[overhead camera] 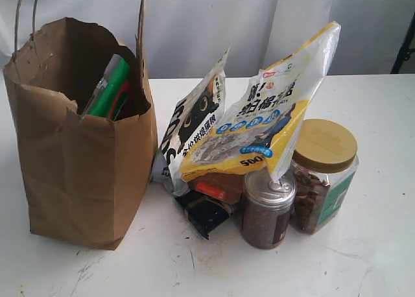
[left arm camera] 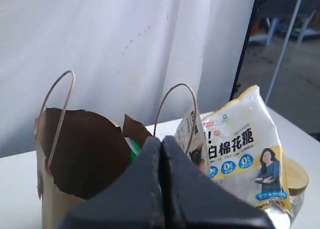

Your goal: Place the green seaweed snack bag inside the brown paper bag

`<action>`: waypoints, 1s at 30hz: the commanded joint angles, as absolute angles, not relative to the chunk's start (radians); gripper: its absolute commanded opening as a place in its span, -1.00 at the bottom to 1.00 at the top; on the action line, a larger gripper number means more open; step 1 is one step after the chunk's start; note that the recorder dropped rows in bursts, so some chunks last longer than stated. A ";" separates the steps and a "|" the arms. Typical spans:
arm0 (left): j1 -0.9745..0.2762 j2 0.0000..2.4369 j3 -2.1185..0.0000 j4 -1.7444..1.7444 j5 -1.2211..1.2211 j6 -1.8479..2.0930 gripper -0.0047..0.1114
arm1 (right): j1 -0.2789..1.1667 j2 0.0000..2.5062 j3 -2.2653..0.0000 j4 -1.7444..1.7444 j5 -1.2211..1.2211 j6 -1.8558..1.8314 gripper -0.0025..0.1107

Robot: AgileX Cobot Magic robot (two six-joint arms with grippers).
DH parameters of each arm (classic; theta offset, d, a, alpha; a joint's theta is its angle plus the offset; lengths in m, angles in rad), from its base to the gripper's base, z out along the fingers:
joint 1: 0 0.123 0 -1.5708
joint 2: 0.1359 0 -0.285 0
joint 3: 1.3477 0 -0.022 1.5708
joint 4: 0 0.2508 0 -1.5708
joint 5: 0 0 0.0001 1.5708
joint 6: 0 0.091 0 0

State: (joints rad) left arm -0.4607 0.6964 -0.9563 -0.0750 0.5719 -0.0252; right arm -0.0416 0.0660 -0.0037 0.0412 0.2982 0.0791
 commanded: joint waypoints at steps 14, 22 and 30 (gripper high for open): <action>-0.458 0.174 -0.667 0.043 0.532 -0.030 -0.92 | -0.040 0.060 0.000 0.042 0.294 0.081 -0.96; -0.385 0.129 -0.574 0.054 0.447 -0.029 -0.92 | -0.040 0.060 0.000 0.042 0.294 0.081 -0.96; -0.063 0.129 -0.335 -0.236 0.282 -0.029 -0.92 | -0.040 0.060 0.000 0.042 0.294 0.081 -0.96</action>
